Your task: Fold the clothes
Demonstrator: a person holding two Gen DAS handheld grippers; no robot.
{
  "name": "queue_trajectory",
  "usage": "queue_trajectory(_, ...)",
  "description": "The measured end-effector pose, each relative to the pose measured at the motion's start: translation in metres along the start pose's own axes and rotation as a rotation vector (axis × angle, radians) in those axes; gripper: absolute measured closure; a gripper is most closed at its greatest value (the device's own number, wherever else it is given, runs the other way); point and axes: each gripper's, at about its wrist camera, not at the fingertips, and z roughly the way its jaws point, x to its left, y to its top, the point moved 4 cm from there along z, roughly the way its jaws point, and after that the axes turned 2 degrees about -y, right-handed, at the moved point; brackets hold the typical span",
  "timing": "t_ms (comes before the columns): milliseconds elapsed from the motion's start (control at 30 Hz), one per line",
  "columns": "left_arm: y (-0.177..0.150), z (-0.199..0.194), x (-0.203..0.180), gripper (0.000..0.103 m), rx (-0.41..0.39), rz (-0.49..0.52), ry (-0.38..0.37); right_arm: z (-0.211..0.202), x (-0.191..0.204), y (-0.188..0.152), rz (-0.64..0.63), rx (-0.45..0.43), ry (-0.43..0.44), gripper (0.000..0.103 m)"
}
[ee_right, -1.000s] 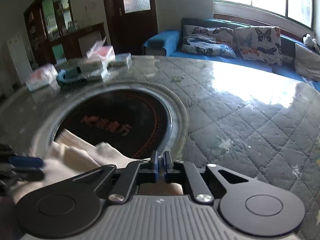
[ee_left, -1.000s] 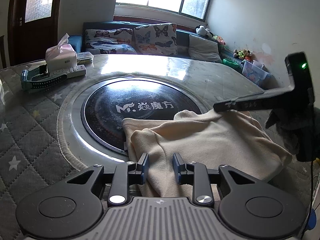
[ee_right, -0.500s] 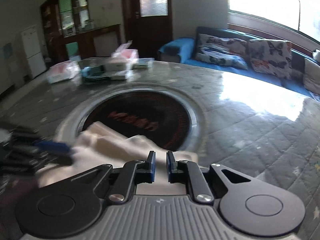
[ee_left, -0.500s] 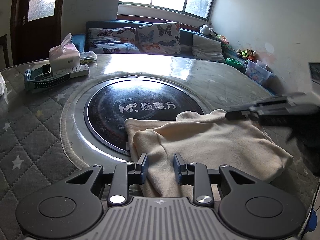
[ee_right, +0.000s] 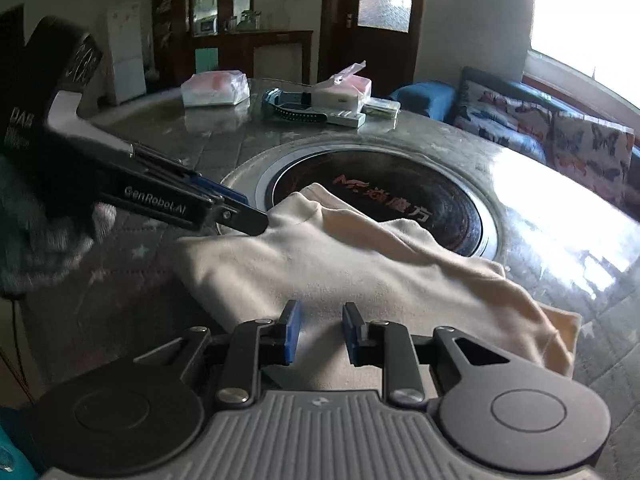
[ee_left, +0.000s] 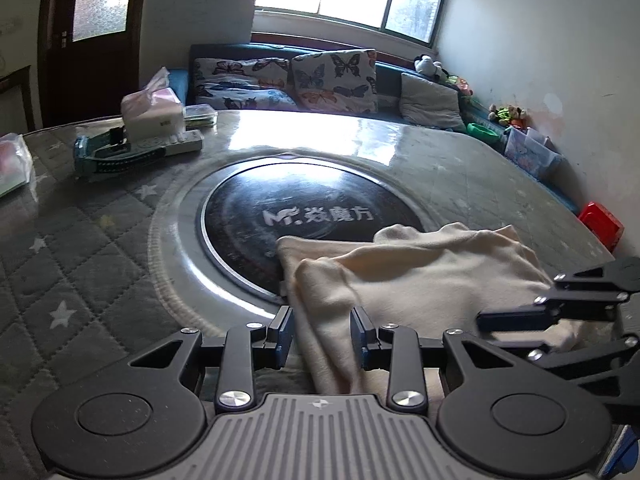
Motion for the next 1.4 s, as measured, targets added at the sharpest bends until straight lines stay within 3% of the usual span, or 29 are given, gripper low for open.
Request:
queue_trajectory(133,-0.006,-0.001,0.003,0.069,0.009,0.003,0.008,-0.004,0.007,0.009,-0.001,-0.028,0.016,0.080)
queue_trajectory(267,-0.008,-0.001,0.006,0.069,0.009,0.015,0.020,0.008,0.022,0.009,-0.035,-0.001,0.043,0.080)
queue_trajectory(400,-0.009,-0.006,0.016,0.069,0.009,-0.011,0.035,0.004,0.030,0.014,-0.076,-0.017,0.032,0.080)
queue_trajectory(600,-0.007,-0.019,0.031,0.069,-0.010,-0.060,0.053,0.001,0.055,0.026,-0.152,-0.055,0.088,0.081)
queue_trajectory(833,-0.007,-0.030,0.032,0.069,-0.023,-0.067,0.048,0.025,0.074,0.024,-0.196,0.000,0.124,0.080)
queue_trajectory(1000,-0.004,-0.032,0.034,0.068,-0.026,-0.085,0.044,0.011,0.081,0.028,-0.237,-0.025,0.134,0.075)
queue_trajectory(1133,-0.001,-0.028,0.034,0.064,-0.013,-0.137,0.021,0.014,0.094,0.025,-0.300,-0.016,0.131,0.062)
queue_trajectory(1267,0.001,-0.025,0.030,0.058,-0.002,-0.189,-0.007,0.022,0.100,0.019,-0.331,-0.010,0.089,0.066)
queue_trajectory(1400,0.002,-0.019,0.031,0.053,0.015,-0.274,-0.028,0.021,0.094,0.021,-0.295,-0.022,0.068,0.086)
